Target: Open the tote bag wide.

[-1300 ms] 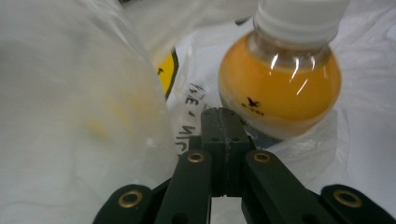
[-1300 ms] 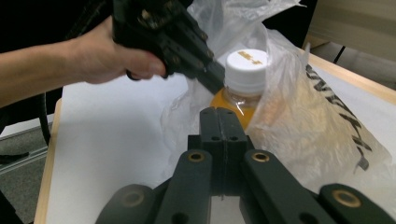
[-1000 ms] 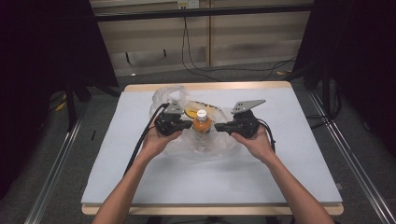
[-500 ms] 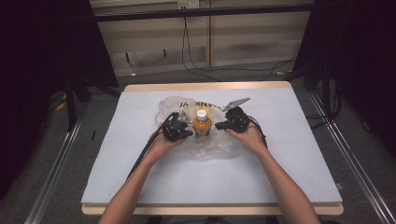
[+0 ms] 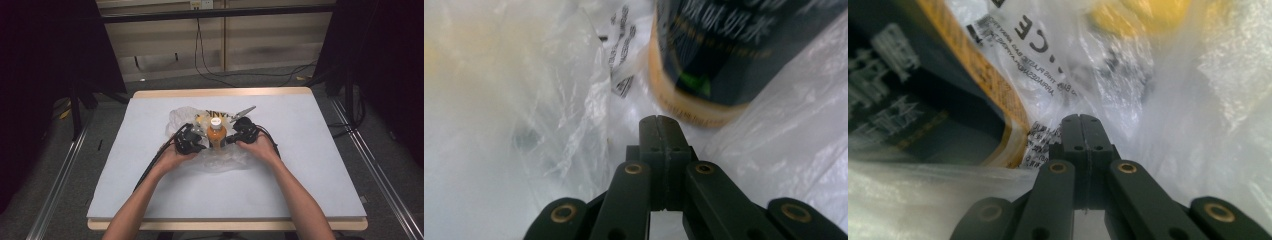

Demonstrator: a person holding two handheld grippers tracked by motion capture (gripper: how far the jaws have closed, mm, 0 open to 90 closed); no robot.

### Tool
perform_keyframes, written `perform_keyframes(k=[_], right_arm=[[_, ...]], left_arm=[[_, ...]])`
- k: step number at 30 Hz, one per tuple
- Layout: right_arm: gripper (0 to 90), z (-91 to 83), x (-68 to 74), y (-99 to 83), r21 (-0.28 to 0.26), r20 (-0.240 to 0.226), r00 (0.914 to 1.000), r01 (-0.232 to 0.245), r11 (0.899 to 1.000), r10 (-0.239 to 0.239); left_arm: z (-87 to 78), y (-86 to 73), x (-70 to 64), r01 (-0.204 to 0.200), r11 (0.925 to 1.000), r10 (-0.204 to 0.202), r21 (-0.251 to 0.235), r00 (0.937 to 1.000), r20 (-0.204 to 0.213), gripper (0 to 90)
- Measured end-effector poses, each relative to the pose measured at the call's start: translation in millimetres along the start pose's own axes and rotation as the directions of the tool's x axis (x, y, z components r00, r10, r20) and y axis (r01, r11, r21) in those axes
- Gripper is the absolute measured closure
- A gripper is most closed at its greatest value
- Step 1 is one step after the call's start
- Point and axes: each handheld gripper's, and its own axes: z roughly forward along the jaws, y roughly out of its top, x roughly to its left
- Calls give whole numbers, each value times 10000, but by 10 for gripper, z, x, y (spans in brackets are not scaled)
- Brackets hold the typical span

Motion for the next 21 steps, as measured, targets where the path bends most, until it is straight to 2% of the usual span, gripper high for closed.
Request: perform_keyframes(k=[2, 3, 4, 5, 6, 8, 9, 10, 11, 12, 13, 14, 15, 16, 17, 18, 19, 20, 21], right_arm=[[900, -90, -33, -33, 529, -47, 9997, 231, 9983, -229], [900, -148, -41, -48, 951, 77, 9989, 458, 9944, -467], [900, -148, -41, -48, 951, 77, 9989, 458, 9944, -467], [900, -214, -47, -65, 1417, 172, 9970, 725, 9873, -757], [900, -214, -47, -65, 1417, 172, 9970, 725, 9873, -757], [900, -278, -56, -93, 1803, 359, 9940, 957, 9789, -1037], [900, -325, -54, -124, 2024, 404, 9895, 1276, 9710, -1384], [900, -325, -54, -124, 2024, 404, 9895, 1276, 9710, -1384], [900, -379, -44, -164, 2256, 446, 9857, 1483, 9629, -1623], [900, -379, -44, -164, 2256, 446, 9857, 1483, 9629, -1623], [900, -437, -57, -207, 2509, 576, 9820, 1604, 9546, -1801], [900, -463, -62, -228, 2654, 643, 9817, 1562, 9514, -1791], [900, -463, -62, -228, 2654, 643, 9817, 1562, 9514, -1791], [900, -511, -74, -263, 2838, 699, 9803, 1577, 9458, -1845], [900, -583, -107, -330, 2935, 717, 9801, 1567, 9430, -1852], [900, -622, -118, -363, 3039, 773, 9802, 1511, 9406, -1825], [900, -622, -118, -363, 3039, 773, 9802, 1511, 9406, -1825], [900, -655, -135, -395, 3061, 784, 9791, 1556, 9392, -1878], [900, -686, -148, -425, 3072, 806, 9801, 1489, 9399, -1816]], left_arm=[[-71, -44, 8, -312, 9971, 330, 690, 9991, -247, 900], [-71, -44, 8, -312, 9971, 330, 690, 9991, -247, 900], [-88, -62, 2, -546, 9941, 594, 937, 9970, -489, 900], [-121, -86, 23, -578, 9899, 661, 1296, 9960, -606, 900], [-121, -86, 23, -578, 9899, 661, 1296, 9960, -606, 900], [-153, -118, 73, -616, 9839, 751, 1678, 9943, -759, 900], [-172, -147, 107, -606, 9804, 765, 1877, 9940, -787, 900], [-172, -147, 107, -606, 9804, 765, 1877, 9940, -787, 900], [-198, -200, 150, -246, 9825, 389, 1847, 9965, -743, 900], [-198, -200, 150, -246, 9825, 389, 1847, 9965, -743, 900], [-221, -248, 158, 308, 9838, -151, 1768, 9959, -896, 900], [-245, -272, 196, 122, 9816, 43, 1906, 9963, -863, 900], [-245, -272, 196, 122, 9816, 43, 1906, 9963, -863, 900], [-251, -296, 209, 112, 9830, 58, 1835, 9958, -919, 900], [-286, -336, 226, 170, 9808, -8, 1945, 9965, -835, 900], [-298, -359, 205, 421, 9793, -223, 1981, 9946, -1014, 900], [-298, -359, 205, 421, 9793, -223, 1981, 9946, -1014, 900], [-318, -367, 250, -208, 9768, 431, 2133, 9940, -1008, 900], [-327, -390, 246, -81, 9779, 289, 2090, 9949, -963, 900]])
